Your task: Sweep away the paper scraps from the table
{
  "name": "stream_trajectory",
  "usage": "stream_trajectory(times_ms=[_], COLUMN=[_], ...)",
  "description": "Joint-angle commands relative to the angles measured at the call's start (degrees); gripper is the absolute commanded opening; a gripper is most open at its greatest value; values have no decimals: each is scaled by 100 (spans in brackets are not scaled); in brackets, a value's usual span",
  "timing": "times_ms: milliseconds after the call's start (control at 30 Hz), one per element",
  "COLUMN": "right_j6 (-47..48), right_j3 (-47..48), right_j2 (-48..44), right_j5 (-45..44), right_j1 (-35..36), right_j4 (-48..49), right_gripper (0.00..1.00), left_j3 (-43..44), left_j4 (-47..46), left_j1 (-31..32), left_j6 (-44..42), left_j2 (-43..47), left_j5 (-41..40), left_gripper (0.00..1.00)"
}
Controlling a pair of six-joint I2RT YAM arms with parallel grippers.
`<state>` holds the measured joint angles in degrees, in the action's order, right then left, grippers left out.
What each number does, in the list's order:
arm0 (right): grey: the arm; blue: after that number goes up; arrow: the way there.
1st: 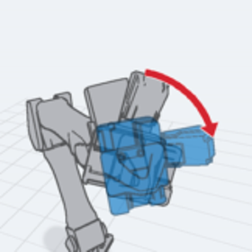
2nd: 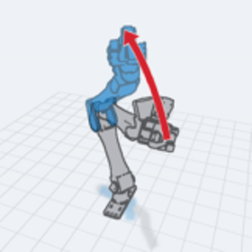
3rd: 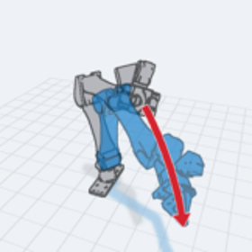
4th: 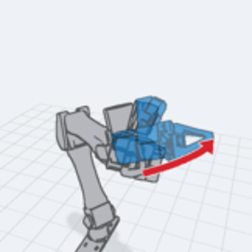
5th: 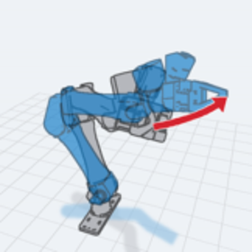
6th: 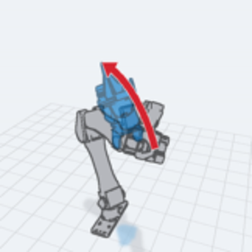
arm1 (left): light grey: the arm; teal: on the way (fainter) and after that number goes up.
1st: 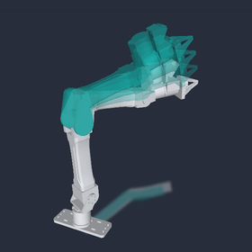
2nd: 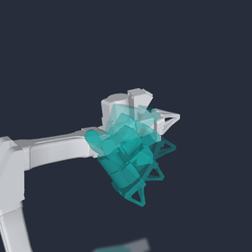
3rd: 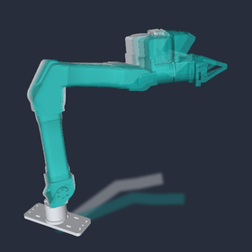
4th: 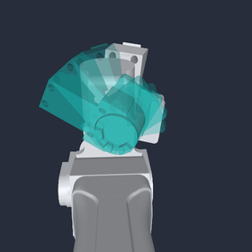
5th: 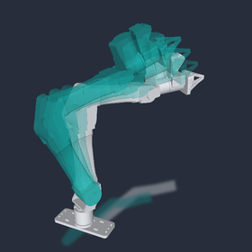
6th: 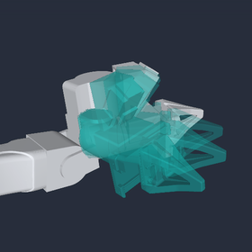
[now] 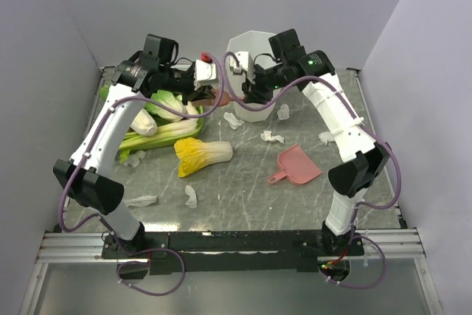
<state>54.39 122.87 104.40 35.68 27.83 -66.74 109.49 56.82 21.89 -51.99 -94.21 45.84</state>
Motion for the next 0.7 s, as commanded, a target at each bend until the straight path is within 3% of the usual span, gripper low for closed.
stream_trajectory(times_ms=[0, 67, 100, 133, 233, 267, 400, 433, 467, 667], right_j6=[-1276, -2095, -2865, -3229, -3883, -3936, -4487, -4612, -4717, -4973], right_j3=[62, -113, -314, -386, -176, -45, -201, -237, -220, -61], right_j2=[-306, -455, -499, -517, -298, -245, -148, -122, -96, 98], right_j5=[1068, 1518, 2008, 2213, 2733, 2829, 3208, 3313, 3340, 2962], right_j1=[-392, -840, -1015, -1252, -1421, -1447, -1439, -1439, -1421, -1184], right_j4=[1055, 1653, 1899, 2415, 2421, 2368, 2770, 2911, 3078, 3281], right_gripper=[64, 82, 89, 91, 91, 90, 89, 89, 89, 85], left_j3=[-314, -498, -543, -639, -858, -946, -1737, -1973, -2010, -1931], left_j4=[-651, -1109, -1633, -2039, -3630, -4008, -6301, -6984, -7096, -6893], left_j1=[-324, -597, -894, -1036, -1398, -1433, -1424, -1424, -1424, -1398], left_j6=[826, 1486, 2334, 2908, 5106, 5998, 7779, 8087, 8377, 8186], left_j2=[114, 131, 114, 96, -62, -71, 78, 79, 53, -18], left_j5=[573, 1240, 1504, 2133, 3015, 3122, 3273, 3290, 3317, 3387], left_gripper=[1, 1, 1, 1, 1, 1, 1, 1, 1, 1])
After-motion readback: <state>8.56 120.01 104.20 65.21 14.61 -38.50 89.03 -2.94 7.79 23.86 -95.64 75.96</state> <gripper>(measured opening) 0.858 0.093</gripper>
